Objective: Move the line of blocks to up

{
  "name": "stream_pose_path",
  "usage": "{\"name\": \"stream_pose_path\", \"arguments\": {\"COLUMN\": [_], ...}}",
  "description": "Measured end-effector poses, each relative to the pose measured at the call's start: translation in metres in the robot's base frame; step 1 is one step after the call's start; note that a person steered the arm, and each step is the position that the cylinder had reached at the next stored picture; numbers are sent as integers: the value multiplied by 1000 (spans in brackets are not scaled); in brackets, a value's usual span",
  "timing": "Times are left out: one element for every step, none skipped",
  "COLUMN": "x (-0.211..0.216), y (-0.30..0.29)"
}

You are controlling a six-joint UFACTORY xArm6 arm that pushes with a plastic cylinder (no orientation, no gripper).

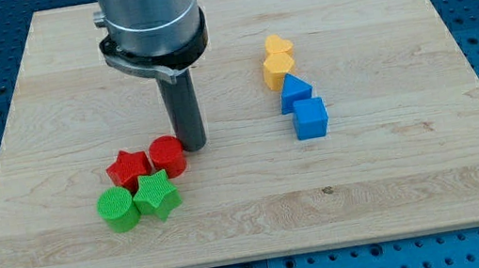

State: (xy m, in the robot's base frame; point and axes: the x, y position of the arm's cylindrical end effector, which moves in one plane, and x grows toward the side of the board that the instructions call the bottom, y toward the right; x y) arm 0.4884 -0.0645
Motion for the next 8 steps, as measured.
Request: {"name": "stream_pose_path", "arguments": {"x": [-1,-1,-1,-1,-1,20,29,29], "y": [7,43,78,101,112,107,139,174]}}
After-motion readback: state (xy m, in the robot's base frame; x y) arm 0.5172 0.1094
